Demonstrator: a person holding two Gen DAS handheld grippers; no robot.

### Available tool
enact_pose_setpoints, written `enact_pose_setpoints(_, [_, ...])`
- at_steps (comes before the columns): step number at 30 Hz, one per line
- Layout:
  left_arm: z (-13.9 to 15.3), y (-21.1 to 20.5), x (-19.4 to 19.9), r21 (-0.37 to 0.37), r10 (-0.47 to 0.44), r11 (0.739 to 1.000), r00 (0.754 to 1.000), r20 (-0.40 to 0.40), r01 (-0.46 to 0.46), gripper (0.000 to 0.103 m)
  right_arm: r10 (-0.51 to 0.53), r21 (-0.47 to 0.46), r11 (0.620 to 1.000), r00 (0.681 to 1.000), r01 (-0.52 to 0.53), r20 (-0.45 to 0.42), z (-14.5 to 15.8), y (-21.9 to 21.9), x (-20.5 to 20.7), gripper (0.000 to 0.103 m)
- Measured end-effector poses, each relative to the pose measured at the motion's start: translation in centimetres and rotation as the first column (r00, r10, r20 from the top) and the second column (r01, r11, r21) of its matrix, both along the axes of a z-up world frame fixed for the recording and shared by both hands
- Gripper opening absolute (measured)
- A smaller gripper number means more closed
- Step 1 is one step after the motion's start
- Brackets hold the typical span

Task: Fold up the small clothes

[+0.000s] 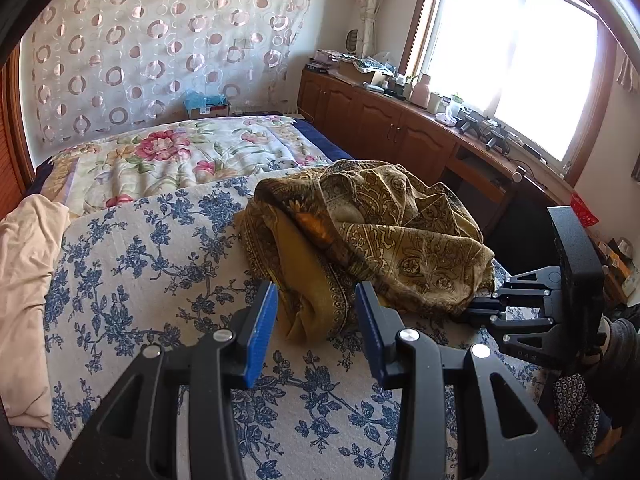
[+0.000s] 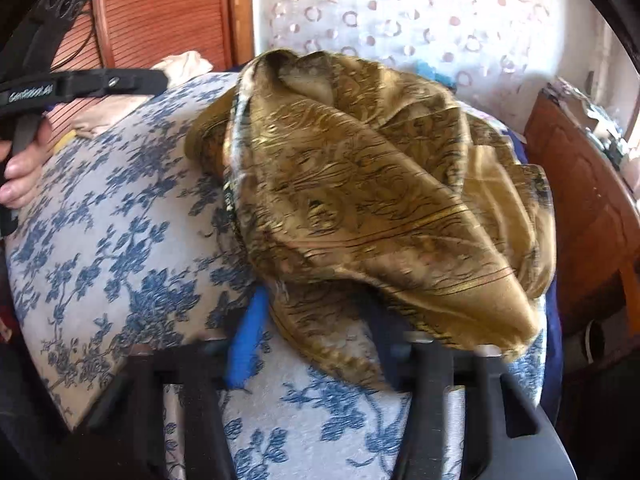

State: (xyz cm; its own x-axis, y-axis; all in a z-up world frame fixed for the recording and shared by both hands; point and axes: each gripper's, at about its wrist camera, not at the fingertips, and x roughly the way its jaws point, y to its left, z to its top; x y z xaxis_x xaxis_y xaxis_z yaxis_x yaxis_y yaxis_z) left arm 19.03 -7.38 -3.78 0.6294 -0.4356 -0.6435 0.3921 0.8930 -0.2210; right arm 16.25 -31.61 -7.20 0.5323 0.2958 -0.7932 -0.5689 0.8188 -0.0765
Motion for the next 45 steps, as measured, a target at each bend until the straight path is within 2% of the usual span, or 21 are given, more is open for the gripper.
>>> enact_pose_setpoints(5, [-0.2,0.0,0.0,0.002,-0.004,1.0,1.0,-0.001,0.004,0.039,0.011,-0.036,0.999,0.997,-0.009,0.075,1.4,-0.1,-0.5,0.002])
enact_pose_setpoints(9, [-0.2,-0.2,0.6,0.004,-0.004,1.0,1.0,-0.006,0.004,0.039,-0.033,-0.018,0.999,0.979,0.037,0.2,6.1,-1.6,1.4,0.002])
enact_pose_setpoints(13, [-0.2,-0.8,1.8,0.012,-0.005,1.0,1.0,-0.006,0.005,0.039,-0.063,-0.063,0.994,0.94,0.089,0.335,9.9,-2.2,6.1,0.002])
enact_pose_setpoints(16, [-0.1,-0.9,3.2,0.019,0.002,1.0,1.0,-0.005,-0.002,0.039,-0.097,-0.102,0.984,0.921,0.146,0.377,10.2,-2.2,11.1,0.002])
enact_pose_setpoints(22, [-0.8,-0.8,6.5,0.019,0.02,1.0,0.999,-0.039,-0.019,0.042,-0.139,-0.18,0.963,0.946,0.198,0.294,4.5,-1.3,19.0,0.002])
enact_pose_setpoints(24, [-1.4,-0.8,7.8,0.025,0.027,0.999,0.998,-0.064,-0.025,0.043,-0.162,-0.176,0.961,0.951,0.213,0.262,3.5,-1.6,19.9,0.003])
enact_pose_setpoints(26, [-2.0,-0.9,9.0,0.04,0.035,0.999,0.996,-0.083,-0.032,0.043,-0.204,-0.149,0.957,0.945,0.247,0.256,3.3,-2.5,19.9,0.01])
enact_pose_setpoints(27, [-2.3,-0.9,9.5,0.045,0.038,0.998,0.995,-0.095,-0.034,0.043,-0.226,-0.129,0.956,0.941,0.264,0.251,3.6,-3.0,19.7,0.017])
enact_pose_setpoints(28, [-2.6,-0.9,9.9,0.046,0.04,0.998,0.994,-0.105,-0.035,0.043,-0.242,-0.106,0.956,0.94,0.273,0.241,4.0,-3.5,19.5,0.031])
enact_pose_setpoints(29, [-3.0,-0.8,10.4,0.051,0.043,0.998,0.992,-0.118,-0.037,0.043,-0.251,-0.085,0.957,0.94,0.277,0.232,4.5,-4.0,19.3,0.04])
enact_pose_setpoints(30, [-3.3,-0.9,10.9,0.057,0.042,0.998,0.991,-0.126,-0.035,0.043,-0.26,-0.063,0.958,0.937,0.281,0.231,5.0,-4.6,18.7,0.053])
enact_pose_setpoints(31, [-3.7,-0.9,11.4,0.061,0.043,0.998,0.99,-0.133,-0.036,0.043,-0.268,-0.039,0.958,0.935,0.284,0.233,5.6,-5.2,17.9,0.057])
enact_pose_setpoints(36, [-5.3,-0.8,13.3,0.063,0.061,0.997,0.981,-0.186,-0.05,0.043,-0.291,0.05,0.957,0.941,0.287,0.175,6.7,-7.4,14.5,0.062])
enact_pose_setpoints(40, [-6.0,-0.8,14.0,0.06,0.061,0.997,0.977,-0.203,-0.049,0.043,-0.295,0.047,0.955,0.948,0.291,0.117,5.2,-8.0,12.7,0.064])
enact_pose_setpoints(45, [-5.9,-0.9,14.2,0.05,0.067,0.997,0.977,-0.204,-0.058,0.043,-0.326,0.058,0.944,0.945,0.324,0.026,2.8,-9.1,13.7,0.065])
